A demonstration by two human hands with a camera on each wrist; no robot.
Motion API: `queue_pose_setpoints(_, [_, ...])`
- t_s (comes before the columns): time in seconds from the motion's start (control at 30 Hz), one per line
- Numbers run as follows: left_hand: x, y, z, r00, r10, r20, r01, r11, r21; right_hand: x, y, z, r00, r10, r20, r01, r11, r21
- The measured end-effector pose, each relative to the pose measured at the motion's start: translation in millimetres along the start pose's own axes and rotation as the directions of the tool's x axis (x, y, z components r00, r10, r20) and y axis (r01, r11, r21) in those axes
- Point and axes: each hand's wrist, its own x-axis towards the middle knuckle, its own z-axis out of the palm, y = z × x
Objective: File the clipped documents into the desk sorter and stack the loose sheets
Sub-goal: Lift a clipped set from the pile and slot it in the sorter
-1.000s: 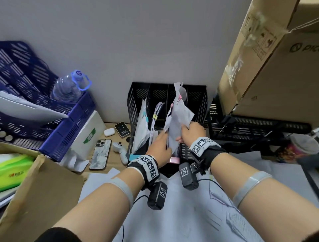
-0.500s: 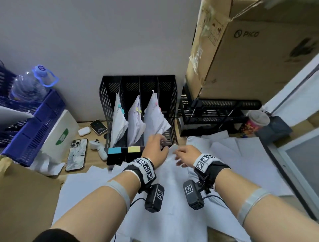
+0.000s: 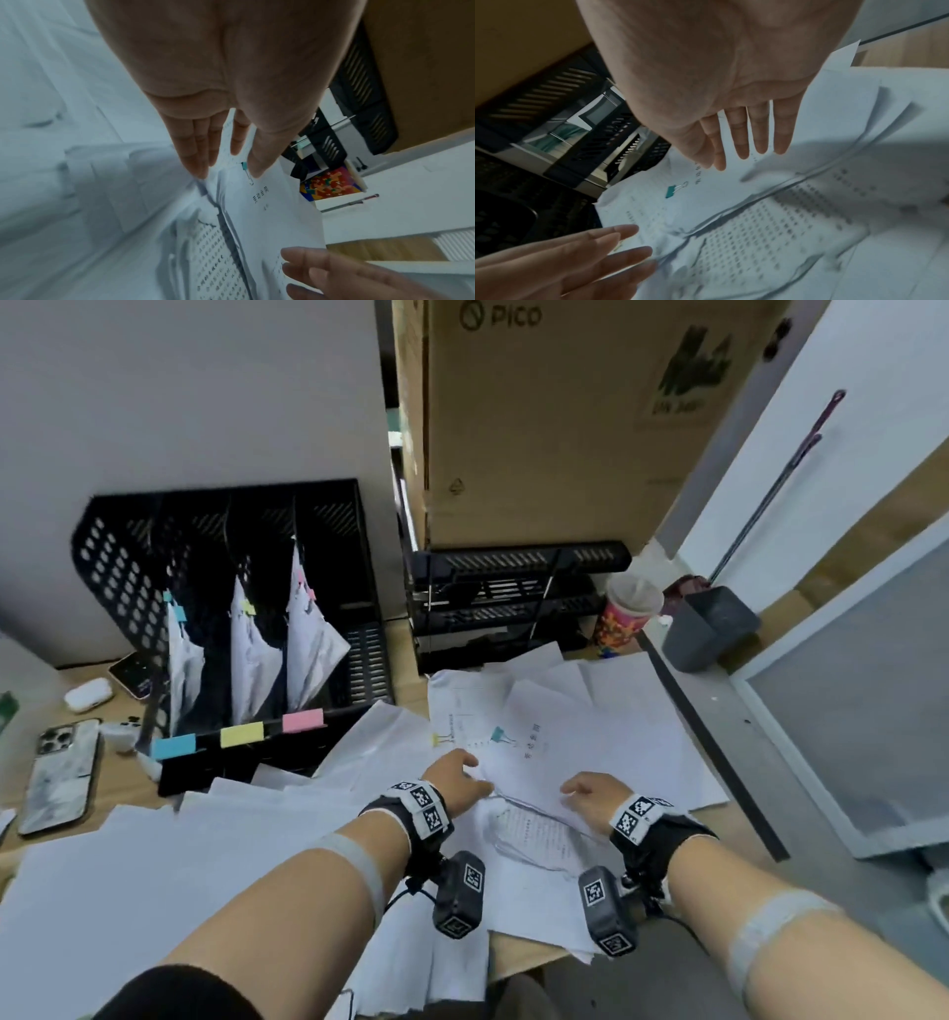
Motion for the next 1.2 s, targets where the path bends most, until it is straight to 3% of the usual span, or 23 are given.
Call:
queue_pose_setpoints(0.23, [40.6,24.6,40.6,0.962,-0.246,-0.119,0.229,0.964,-0.135,35.3,36.9,-19.3,0.98,-0.092,0.177,0.114,0.986,-0.12])
queue_pose_setpoints(0.47, [48.7,42.3,55.8,0.966,-0.17,-0.196,0.18,0.983,0.035,60.1,53.7,-39.4,0.974,-0.149,0.173,0.15,0.989,0.005])
queue_pose_setpoints(0.57, [40.9,40.0,48.7,0.975,-0.155,-0.16,0.152,0.988,-0.031,73.2,47.3,-58.1,0.988,-0.15,-0.03,0.149,0.989,-0.024])
queue_pose_setpoints(0.67, [22.8,32.1,30.9,0.981,-0.118,-0.154,0.098,0.986,-0.134,76.4,23.7,-76.0,0.965,-0.199,-0.17,0.182,0.977,-0.11])
queue_pose_setpoints(0.73, [7.2,25.6,14.3,0.982,-0.117,-0.149,0.087,0.977,-0.193,75.9,2.4,-80.2,0.962,-0.233,-0.14,0.213,0.967,-0.14])
queue_pose_setpoints(0.83, [-19.6,9.1,-12.5,0.973,-0.176,-0.147,0.124,0.942,-0.312,75.6,-29.7,-73.6,0.965,-0.259,0.033,0.261,0.955,-0.139])
queue_pose_setpoints(0.93, [-36.2,-25.1,-37.5,0.927,-0.263,-0.268,0.14,0.904,-0.403,68.8,-59.1,-54.6,0.945,-0.321,0.062,0.327,0.933,-0.152])
queue_pose_setpoints(1.13, [-100.3,-67.5,-89.4,0.773,-0.413,-0.482,0.115,0.838,-0.533,46.0,-115.8,11.2,0.904,-0.424,0.057,0.428,0.898,-0.104])
queue_pose_setpoints(1.2, [-112.1,-91.0,-104.7,0.76,-0.42,-0.495,0.095,0.826,-0.555,36.1,-132.1,33.1,0.898,-0.435,0.068,0.44,0.894,-0.083])
